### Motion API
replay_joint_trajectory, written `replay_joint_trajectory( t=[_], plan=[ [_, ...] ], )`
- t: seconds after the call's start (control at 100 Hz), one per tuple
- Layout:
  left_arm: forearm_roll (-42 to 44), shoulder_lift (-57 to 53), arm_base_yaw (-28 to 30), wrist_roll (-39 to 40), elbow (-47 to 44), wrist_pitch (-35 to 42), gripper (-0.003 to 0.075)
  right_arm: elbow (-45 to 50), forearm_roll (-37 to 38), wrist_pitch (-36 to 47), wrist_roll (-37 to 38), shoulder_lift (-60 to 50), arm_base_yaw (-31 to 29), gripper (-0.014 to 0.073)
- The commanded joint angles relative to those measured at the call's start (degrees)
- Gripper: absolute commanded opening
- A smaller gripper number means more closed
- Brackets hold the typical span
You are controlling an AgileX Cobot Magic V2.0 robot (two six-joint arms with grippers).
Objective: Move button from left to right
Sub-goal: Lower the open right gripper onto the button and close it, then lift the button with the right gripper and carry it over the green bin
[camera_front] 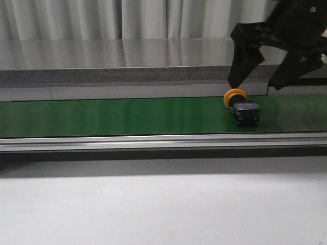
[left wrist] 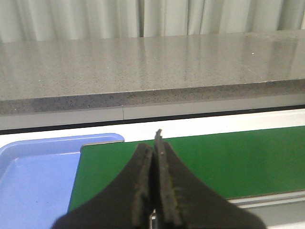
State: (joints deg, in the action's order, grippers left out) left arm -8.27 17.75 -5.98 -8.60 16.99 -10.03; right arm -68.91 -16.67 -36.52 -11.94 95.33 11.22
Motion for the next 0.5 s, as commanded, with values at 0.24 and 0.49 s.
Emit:
replay_joint_trajectory(
  t=[0.24, 0.49],
  plan=[
    [-0.7, 0.4, -0.2, 0.2, 1.7, 4.8, -0.002, -2.8, 3.3, -0.3, -0.5, 3.6, 0.0, 0.0633],
    [-0.7, 0.4, -0.2, 0.2, 1.7, 4.7, -0.002, -3.6, 3.3, -4.7, -0.4, 3.6, 0.0, 0.0245]
  ],
)
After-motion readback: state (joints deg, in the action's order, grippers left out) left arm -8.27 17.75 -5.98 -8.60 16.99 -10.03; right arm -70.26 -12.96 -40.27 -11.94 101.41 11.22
